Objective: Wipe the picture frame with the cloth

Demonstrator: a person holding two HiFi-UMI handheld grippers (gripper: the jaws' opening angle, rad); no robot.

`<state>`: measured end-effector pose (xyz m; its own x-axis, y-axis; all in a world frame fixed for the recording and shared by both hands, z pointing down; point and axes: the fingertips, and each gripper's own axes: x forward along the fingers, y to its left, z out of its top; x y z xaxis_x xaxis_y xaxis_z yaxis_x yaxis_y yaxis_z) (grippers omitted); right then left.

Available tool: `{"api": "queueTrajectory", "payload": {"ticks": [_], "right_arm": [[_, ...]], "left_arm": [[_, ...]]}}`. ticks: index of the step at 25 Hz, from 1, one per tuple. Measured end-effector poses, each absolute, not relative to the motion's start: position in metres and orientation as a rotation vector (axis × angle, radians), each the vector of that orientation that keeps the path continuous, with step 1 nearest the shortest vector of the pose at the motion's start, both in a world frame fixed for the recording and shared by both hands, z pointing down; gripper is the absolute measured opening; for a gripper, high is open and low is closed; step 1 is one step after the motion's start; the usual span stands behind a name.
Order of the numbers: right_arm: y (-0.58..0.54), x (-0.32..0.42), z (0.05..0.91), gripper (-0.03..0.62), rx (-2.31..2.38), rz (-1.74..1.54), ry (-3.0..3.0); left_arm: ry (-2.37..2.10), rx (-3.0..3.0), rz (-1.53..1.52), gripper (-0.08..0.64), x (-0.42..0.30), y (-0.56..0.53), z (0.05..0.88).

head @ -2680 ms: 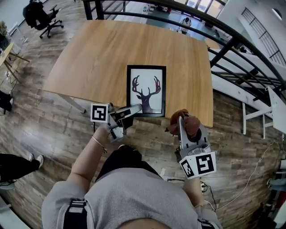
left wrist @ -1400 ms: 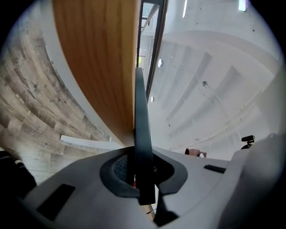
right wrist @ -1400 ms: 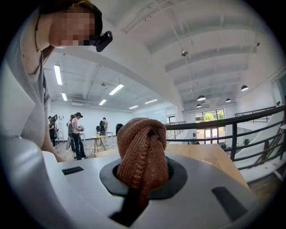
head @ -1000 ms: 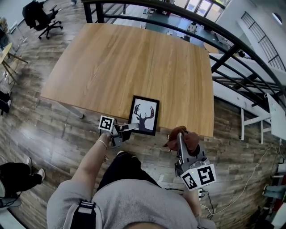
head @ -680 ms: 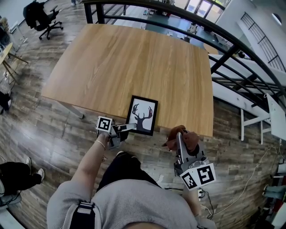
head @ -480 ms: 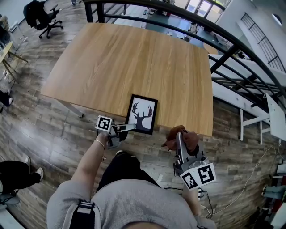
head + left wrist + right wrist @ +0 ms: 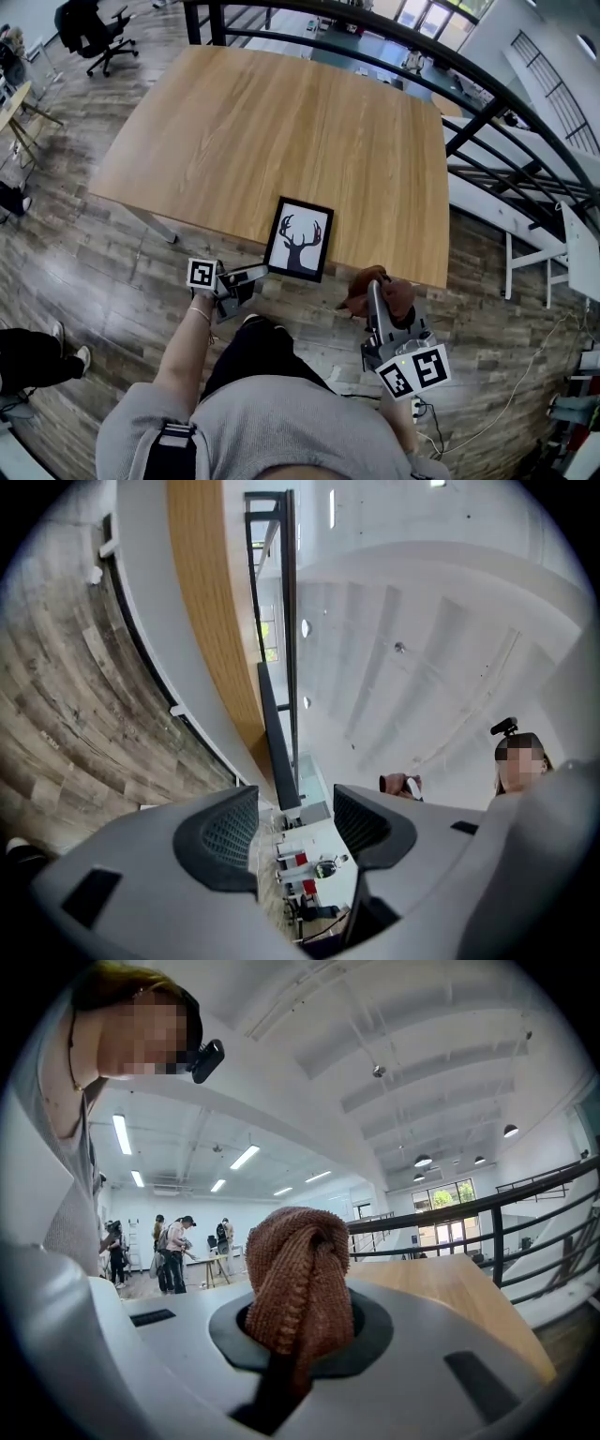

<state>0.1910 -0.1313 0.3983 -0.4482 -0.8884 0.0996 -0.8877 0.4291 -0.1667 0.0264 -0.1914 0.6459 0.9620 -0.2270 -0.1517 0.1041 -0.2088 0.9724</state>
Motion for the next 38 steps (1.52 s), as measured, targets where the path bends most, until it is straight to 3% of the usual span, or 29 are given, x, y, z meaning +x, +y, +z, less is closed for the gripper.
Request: {"api": "queueTrajectory", "payload": {"ticks": [3, 8, 15, 17, 22, 27, 38], "right_arm": [[-0.134, 0.192, 0.4, 0.044, -1.648, -0.303, 2.652], [-0.135, 0.184, 0.403, 0.044, -1.614, -0.307, 2.672], [-0.135, 0.168, 0.392, 0.045, -1.585, -0.287, 2.675], [-0.132, 0.165, 0.388, 0.044, -1.591, -0.283, 2.656], [-0.121, 0.147, 0.38, 0.044, -1.593, -0.295, 2.615], [-0.084, 0.119, 0.372, 0.044, -1.617, -0.257, 2.589], [0.058, 0.055, 0.359, 0.044, -1.749, -0.181, 2.417]], "left_arm": [[-0.178, 1.797, -0.398, 0.23, -0.001, -0.184, 0.626], [-0.06, 1.999, -0.77, 0.23, -0.02, -0.185, 0.488], [-0.208, 2.422, -0.554, 0.224, 0.027, -0.17, 0.402], [-0.298, 2.466, -0.509, 0.216, 0.036, -0.165, 0.395], [-0.438, 2.603, -0.342, 0.085, 0.051, -0.139, 0.399], [-0.41, 2.563, -0.341, 0.009, 0.039, -0.096, 0.398], [-0.548, 2.687, -0.196, 0.008, -0.017, 0.038, 0.392]]}}
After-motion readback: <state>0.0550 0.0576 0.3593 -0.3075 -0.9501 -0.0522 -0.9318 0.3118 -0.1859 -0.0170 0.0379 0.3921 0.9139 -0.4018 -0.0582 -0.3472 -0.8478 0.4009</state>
